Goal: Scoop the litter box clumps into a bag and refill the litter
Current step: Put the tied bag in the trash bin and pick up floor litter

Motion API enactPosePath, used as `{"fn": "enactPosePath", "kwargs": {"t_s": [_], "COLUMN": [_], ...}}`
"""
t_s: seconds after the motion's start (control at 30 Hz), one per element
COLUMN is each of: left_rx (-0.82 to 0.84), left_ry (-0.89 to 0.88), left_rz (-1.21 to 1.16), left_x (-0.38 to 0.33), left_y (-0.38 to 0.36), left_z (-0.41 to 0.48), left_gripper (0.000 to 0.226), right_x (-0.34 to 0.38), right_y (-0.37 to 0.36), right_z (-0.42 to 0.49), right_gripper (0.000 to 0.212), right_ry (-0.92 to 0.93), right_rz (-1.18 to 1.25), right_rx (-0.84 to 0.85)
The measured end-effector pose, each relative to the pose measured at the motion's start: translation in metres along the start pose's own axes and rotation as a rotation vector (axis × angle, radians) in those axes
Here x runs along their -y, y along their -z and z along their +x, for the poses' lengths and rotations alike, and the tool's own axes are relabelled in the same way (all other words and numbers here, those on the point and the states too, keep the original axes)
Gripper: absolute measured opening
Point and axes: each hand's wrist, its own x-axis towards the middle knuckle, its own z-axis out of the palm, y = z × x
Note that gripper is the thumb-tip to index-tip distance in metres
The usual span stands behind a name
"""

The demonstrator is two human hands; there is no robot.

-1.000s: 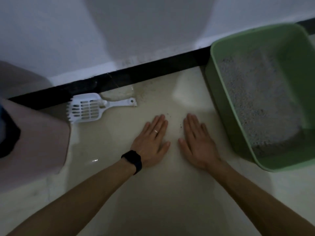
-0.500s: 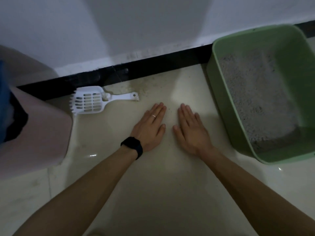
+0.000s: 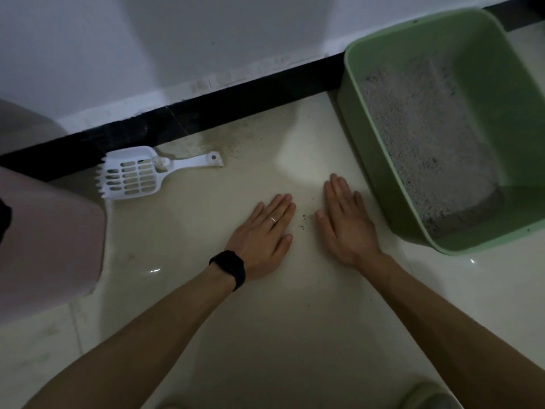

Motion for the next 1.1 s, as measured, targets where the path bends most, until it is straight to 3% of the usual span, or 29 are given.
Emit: {"fn": "enactPosePath", "kwargs": {"t_s": [0.23, 0.33, 0.43, 0.67, 0.83, 0.97, 1.1], "left_rx": [-0.082, -0.178, -0.205, -0.056, -0.111, -0.246, -0.213], "left_ry": [-0.078, -0.022, 0.149, 0.147, 0.049, 0.193, 0.273], "left_rz": [-0.236, -0.313, -0.262, -0.135, -0.289, -0.338, -0.207], "left_x": [-0.027, -0.028, -0.014, -0.022, -0.037, -0.026, -0.008], "left_y": [-0.006, 0.0, 0.009, -0.002, -0.007, 0.001, 0.001], "left_z": [-0.03, -0.027, -0.012, -0.01, -0.035, -0.037, -0.038], "left_gripper": [0.056, 0.055, 0.058, 0.06, 0.057, 0.055, 0.057], "right_x": [0.014, 0.015, 0.015, 0.02, 0.015, 0.024, 0.029], "right_y": [-0.011, -0.001, 0.006, -0.008, -0.004, 0.007, 0.0], "right_z": [-0.067, -0.043, -0.007, -0.048, -0.063, -0.018, 0.001], "right_gripper": [0.058, 0.058, 0.062, 0.059, 0.054, 0.058, 0.062], "right_ry": [0.313, 0.231, 0.102, 0.28, 0.32, 0.267, 0.292], "right_rz": [0.081, 0.09, 0.044, -0.01, 0.062, 0.012, -0.059], "right_rx": [0.022, -0.068, -0.031, 0.084, 0.04, 0.029, 0.097]}}
